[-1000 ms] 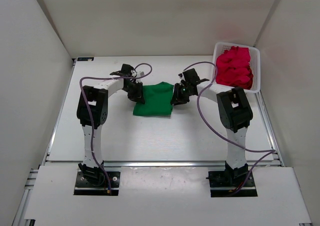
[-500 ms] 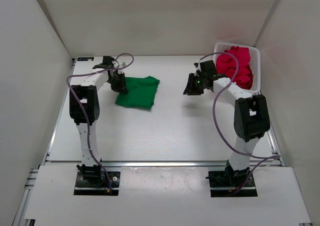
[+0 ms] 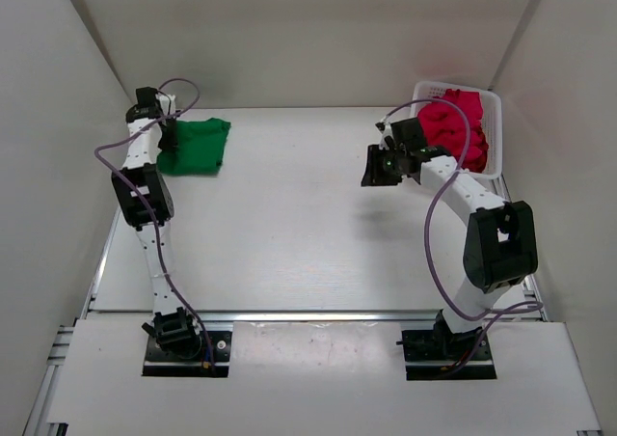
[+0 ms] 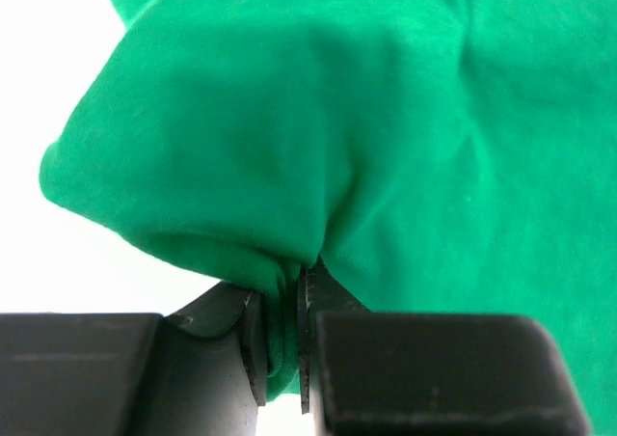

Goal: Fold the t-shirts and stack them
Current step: Put the neatly folded tshirt into the corner of the board with the left arm

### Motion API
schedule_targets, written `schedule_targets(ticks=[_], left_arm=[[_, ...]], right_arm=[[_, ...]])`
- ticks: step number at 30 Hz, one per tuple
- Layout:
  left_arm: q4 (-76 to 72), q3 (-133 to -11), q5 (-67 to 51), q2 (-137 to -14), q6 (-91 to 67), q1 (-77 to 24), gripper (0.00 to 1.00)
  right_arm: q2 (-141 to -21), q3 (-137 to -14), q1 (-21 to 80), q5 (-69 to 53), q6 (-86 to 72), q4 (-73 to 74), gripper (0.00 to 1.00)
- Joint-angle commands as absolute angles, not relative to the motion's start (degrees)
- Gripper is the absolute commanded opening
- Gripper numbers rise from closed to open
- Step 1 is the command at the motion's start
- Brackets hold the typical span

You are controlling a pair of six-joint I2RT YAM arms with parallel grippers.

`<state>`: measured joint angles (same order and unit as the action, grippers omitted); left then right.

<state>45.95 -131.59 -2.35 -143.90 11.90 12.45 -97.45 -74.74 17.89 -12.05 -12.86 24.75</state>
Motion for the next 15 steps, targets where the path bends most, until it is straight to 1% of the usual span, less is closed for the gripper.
schedule_targets(ticks=[1,2,3,7,12,15], left_arm=[[49.13,-144.46,4.91,-148.42,15.73,12.48,0.0],[49.13,-148.23,5.79,-150.45,16.25,12.22,0.0],[49.13,-149.49,7.19,-150.99,16.61,12.39,0.0],[43.08,-145.3,8.0,-149.59,15.39,14.59,0.0],[38.16,-148.35,10.54,-151.52,16.52,16.0,0.0],[34.73,-147.22,12.3,-151.87,18.37,15.91,0.0]], right_arm=[[-95.53,-75.41,19.69,-10.99,-9.23,26.63,0.4],[-96.32,-76.37,19.86,-10.9,-9.49,26.63,0.4],[-96.15,-76.72,20.04,-10.9,-9.14,27.24,0.4],[-97.38,-78.75,20.48,-11.16,-9.58,28.47,0.4],[-97.64,-80.5,20.57,-10.37,-9.14,28.56,0.41],[-98.7,-81.91,20.48,-10.9,-9.23,29.35,0.42]])
